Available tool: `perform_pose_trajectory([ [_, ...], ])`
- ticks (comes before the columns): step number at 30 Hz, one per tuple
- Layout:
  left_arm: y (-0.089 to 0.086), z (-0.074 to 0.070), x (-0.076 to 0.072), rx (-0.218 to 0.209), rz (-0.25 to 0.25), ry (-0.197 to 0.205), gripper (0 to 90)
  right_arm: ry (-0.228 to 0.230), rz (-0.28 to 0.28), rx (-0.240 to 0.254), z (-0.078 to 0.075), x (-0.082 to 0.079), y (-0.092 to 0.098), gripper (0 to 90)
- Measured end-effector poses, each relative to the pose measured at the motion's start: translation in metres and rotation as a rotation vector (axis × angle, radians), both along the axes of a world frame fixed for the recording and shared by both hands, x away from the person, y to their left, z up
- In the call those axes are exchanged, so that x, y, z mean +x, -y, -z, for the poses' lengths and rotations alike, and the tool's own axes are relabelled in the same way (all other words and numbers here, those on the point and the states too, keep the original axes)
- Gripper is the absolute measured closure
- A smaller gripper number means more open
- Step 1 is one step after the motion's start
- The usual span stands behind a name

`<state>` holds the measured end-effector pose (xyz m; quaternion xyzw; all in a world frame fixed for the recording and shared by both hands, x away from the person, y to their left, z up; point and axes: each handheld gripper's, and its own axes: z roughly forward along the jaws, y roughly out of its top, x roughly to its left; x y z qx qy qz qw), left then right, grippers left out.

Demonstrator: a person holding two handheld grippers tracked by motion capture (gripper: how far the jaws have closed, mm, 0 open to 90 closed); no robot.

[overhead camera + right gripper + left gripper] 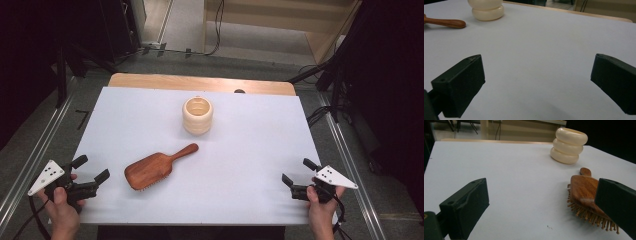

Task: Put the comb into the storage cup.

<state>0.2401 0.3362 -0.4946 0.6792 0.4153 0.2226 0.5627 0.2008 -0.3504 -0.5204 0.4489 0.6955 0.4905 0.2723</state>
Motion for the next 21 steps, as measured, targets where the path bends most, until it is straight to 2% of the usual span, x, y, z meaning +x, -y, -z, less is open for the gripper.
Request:
perform_pose_trajectory([
  [6,0.003,0.000,-0.001,0.021,-0.006,0.001,0.0,-0.008,-0.062,-0.042,-0.010,0.000,-0.007,0.0],
  [8,0.003,0.000,-0.001,0.025,-0.007,0.004,0.0,0.005,-0.085,-0.058,-0.017,-0.001,-0.013,0.0],
  [13,0.003,0.000,-0.002,0.028,-0.003,0.013,0.0,0.037,-0.138,-0.060,-0.040,0.004,-0.028,0.0],
  [15,0.003,0.000,-0.002,0.029,-0.005,0.012,0.0,0.036,-0.163,-0.084,-0.048,0.007,-0.034,0.0],
  [21,0.004,0.000,-0.002,0.033,-0.005,0.010,0.0,0.022,-0.242,-0.106,-0.069,0.020,-0.051,0.0],
])
